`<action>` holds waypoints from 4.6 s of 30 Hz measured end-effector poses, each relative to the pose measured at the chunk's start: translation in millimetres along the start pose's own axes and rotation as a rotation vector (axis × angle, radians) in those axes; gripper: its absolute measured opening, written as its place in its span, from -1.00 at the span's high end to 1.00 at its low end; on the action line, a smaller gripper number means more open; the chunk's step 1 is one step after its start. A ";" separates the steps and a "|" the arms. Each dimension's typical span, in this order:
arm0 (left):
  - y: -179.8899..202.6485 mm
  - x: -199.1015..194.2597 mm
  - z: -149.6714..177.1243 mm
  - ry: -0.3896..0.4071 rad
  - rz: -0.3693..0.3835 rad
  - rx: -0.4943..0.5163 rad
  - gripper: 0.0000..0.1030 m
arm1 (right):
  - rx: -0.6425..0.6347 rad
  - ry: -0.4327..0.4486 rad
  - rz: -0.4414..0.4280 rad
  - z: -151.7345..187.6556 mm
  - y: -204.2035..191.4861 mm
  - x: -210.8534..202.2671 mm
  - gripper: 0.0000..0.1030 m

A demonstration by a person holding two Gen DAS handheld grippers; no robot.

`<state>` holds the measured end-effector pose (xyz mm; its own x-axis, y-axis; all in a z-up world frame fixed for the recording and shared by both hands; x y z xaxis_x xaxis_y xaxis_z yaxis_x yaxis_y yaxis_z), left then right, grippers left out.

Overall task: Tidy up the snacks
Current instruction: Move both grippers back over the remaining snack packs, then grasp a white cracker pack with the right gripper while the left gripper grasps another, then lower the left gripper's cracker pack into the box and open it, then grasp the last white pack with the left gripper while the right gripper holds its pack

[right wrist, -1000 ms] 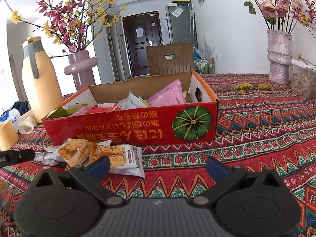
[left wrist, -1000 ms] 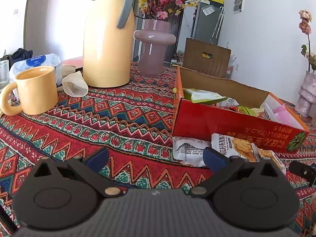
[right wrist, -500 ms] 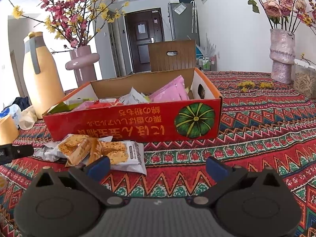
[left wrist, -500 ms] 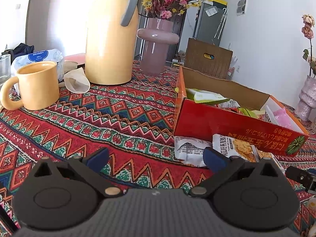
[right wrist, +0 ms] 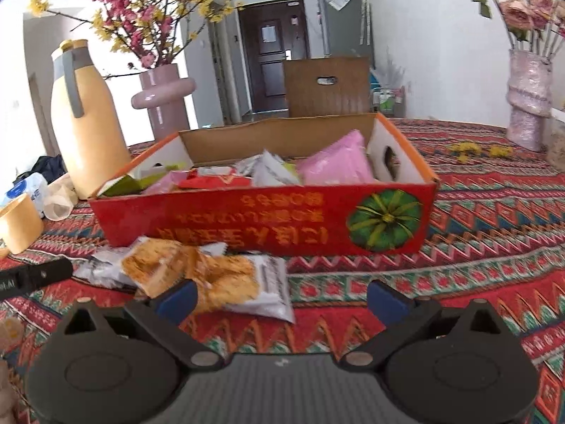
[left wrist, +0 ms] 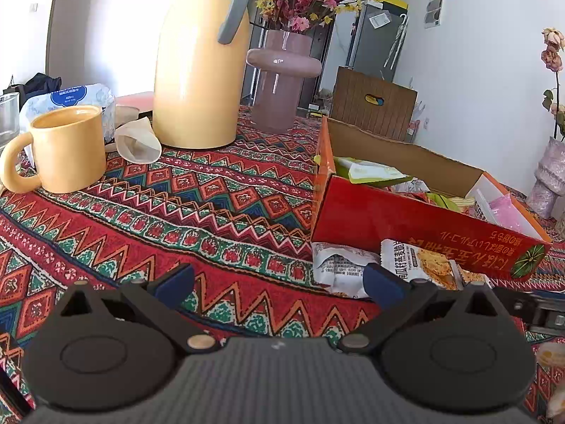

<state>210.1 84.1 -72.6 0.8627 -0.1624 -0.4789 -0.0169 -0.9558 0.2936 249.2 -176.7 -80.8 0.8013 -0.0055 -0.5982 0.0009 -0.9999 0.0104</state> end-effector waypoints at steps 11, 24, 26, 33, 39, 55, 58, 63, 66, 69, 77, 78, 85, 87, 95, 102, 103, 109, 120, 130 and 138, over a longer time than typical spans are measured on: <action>-0.7 0.9 0.4 -0.002 0.000 -0.005 -1.00 | -0.071 -0.071 -0.023 -2.5 -31.2 30.1 -0.42; -1.8 1.0 0.5 -0.002 0.001 -0.010 -1.00 | -0.001 0.085 -0.037 -4.0 2.6 -13.9 0.14; -1.7 0.6 0.6 0.000 0.000 -0.010 -1.00 | -0.005 0.111 -0.023 -3.9 10.4 -19.3 0.14; -1.3 1.2 0.8 -0.004 -0.008 -0.002 -1.00 | 0.029 0.129 -0.002 -0.4 26.8 -19.4 0.14; 1.2 1.4 1.2 -0.009 -0.020 0.019 -1.00 | 0.040 0.131 -0.008 1.9 28.2 -18.0 0.13; 99.1 28.2 18.9 -0.180 0.066 0.221 -1.00 | 0.057 0.148 -0.015 4.3 31.9 -22.6 0.13; 107.2 45.6 23.7 -0.210 0.029 0.235 -0.87 | 0.056 0.153 -0.018 4.2 31.6 -23.8 0.13; 107.2 46.4 27.5 -0.260 0.071 0.211 0.60 | 0.051 0.162 -0.022 4.8 30.6 -26.2 0.16; 106.7 38.8 24.1 -0.242 0.092 0.216 0.61 | 0.044 0.146 -0.034 5.8 29.1 -24.4 0.47; 104.6 31.2 17.1 -0.218 0.107 0.210 0.64 | 0.038 0.146 -0.036 6.2 28.1 -24.6 0.56; 104.9 6.9 -6.6 -0.149 0.139 0.216 0.64 | 0.039 0.158 -0.033 5.4 28.3 -27.3 0.83; 107.4 4.7 -11.5 -0.138 0.142 0.227 0.64 | 0.045 0.169 -0.037 3.6 30.0 -31.6 0.86; 127.5 20.4 -71.0 -0.062 0.133 0.277 0.64 | 0.003 0.289 -0.018 -49.0 33.5 -57.2 0.86; 131.7 32.9 -85.9 -0.048 0.123 0.270 0.64 | -0.006 0.302 0.003 -72.4 31.9 -48.5 0.86; 126.3 89.8 -105.3 -0.074 0.033 0.229 -0.64 | 0.040 0.199 0.057 -123.9 25.7 34.2 0.75; 102.0 68.0 -108.3 0.004 0.044 0.188 -1.00 | 0.090 0.231 0.066 -121.1 40.2 30.2 -0.70; 98.5 62.8 -108.1 0.013 0.041 0.188 -1.00 | 0.094 0.238 0.060 -121.5 41.3 25.7 -0.74; 64.7 29.2 -91.6 0.019 -0.001 0.186 -1.00 | 0.050 0.224 -0.003 -99.7 33.3 -13.1 -0.82; 4.3 -4.1 -55.6 -0.045 -0.093 0.159 -1.00 | -0.136 -0.035 -0.091 -17.9 -69.9 -0.2 -0.82; 0.6 -7.9 -43.6 -0.064 -0.077 0.140 -1.00 | -0.120 -0.096 0.014 -11.5 -92.4 34.7 -0.12; 31.2 29.0 -30.1 -0.140 -0.028 0.139 -1.00 | -0.112 -0.037 -0.036 -10.1 -69.8 3.7 0.32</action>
<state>249.8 57.0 -52.5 0.7853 -0.1586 -0.5985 -0.0720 -0.9835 0.1660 258.1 -106.8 -75.6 0.7768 0.0278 -0.6291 0.0976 -0.9923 0.0768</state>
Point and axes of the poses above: each gripper's, at about its wrist camera, not at the fingertips, and x roughly the way its jaws point, y to its right, z to its underside, the point moved 7 cm from there along x, roughly the way its jaws point, and after that the axes turned 14 degrees about z, right-handed, at the moved point
